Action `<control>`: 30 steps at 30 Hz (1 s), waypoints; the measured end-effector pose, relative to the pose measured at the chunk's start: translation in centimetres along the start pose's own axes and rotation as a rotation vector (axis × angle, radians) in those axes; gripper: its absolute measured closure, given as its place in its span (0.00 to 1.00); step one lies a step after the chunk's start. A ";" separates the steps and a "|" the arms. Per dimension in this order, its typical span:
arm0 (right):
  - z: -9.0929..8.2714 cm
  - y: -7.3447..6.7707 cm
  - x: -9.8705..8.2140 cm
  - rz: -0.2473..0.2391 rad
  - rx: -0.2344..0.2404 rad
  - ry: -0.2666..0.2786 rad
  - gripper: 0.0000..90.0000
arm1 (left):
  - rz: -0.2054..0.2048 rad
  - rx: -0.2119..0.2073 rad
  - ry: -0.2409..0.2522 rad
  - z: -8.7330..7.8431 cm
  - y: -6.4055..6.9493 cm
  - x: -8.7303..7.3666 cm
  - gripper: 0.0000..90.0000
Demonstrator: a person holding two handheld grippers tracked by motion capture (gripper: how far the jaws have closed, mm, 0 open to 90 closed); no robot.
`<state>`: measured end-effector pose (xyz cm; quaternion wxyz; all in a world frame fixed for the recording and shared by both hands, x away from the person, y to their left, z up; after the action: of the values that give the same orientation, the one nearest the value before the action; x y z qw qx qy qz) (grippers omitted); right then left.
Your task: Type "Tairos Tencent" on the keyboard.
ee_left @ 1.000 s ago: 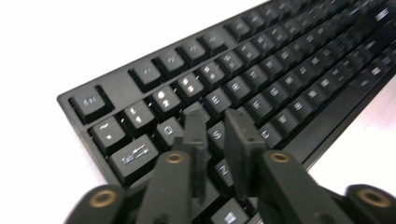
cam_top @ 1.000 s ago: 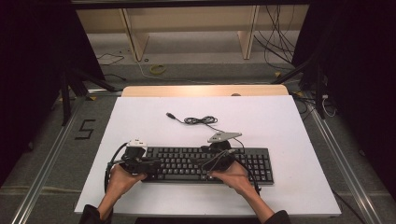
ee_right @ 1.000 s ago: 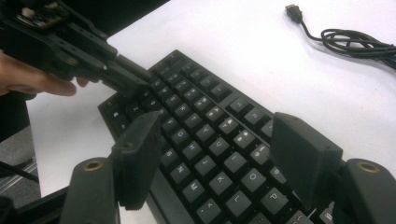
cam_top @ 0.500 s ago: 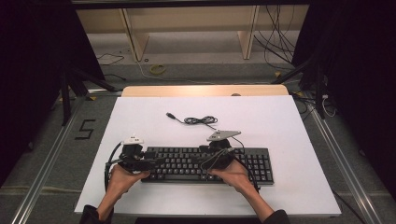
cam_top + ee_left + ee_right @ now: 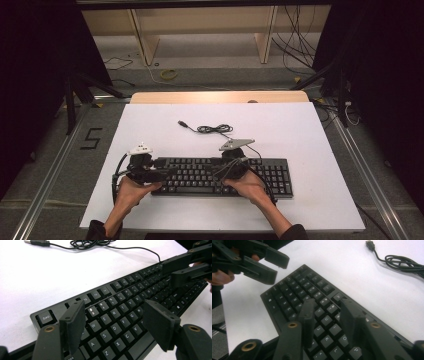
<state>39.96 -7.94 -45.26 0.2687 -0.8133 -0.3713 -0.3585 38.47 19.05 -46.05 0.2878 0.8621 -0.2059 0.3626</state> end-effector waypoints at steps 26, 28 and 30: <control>2.1 0.1 -0.6 -0.023 -0.031 -0.086 1.00 | 0.010 -0.016 0.037 -0.4 0.4 0.2 0.36; 2.3 0.0 -0.7 -0.030 -0.038 -0.096 1.00 | 0.012 -0.017 0.032 -0.3 0.5 0.2 0.36; 2.5 0.1 -0.8 -0.033 -0.044 -0.106 1.00 | 0.014 -0.017 0.031 -0.3 0.5 0.1 0.36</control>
<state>40.63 -6.57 -47.39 0.2245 -0.8306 -0.3905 -0.3274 38.16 18.88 -45.62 0.2958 0.8525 -0.2105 0.3760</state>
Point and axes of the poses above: each handheld gripper's, and its own axes: z roughly forward along the jaws, x roughly out of its top, y roughly to its right, the point moved 2 cm from there along z, roughly forward along the jaws, and after that the axes turned 3 degrees about -z, right-handed, at the moved point
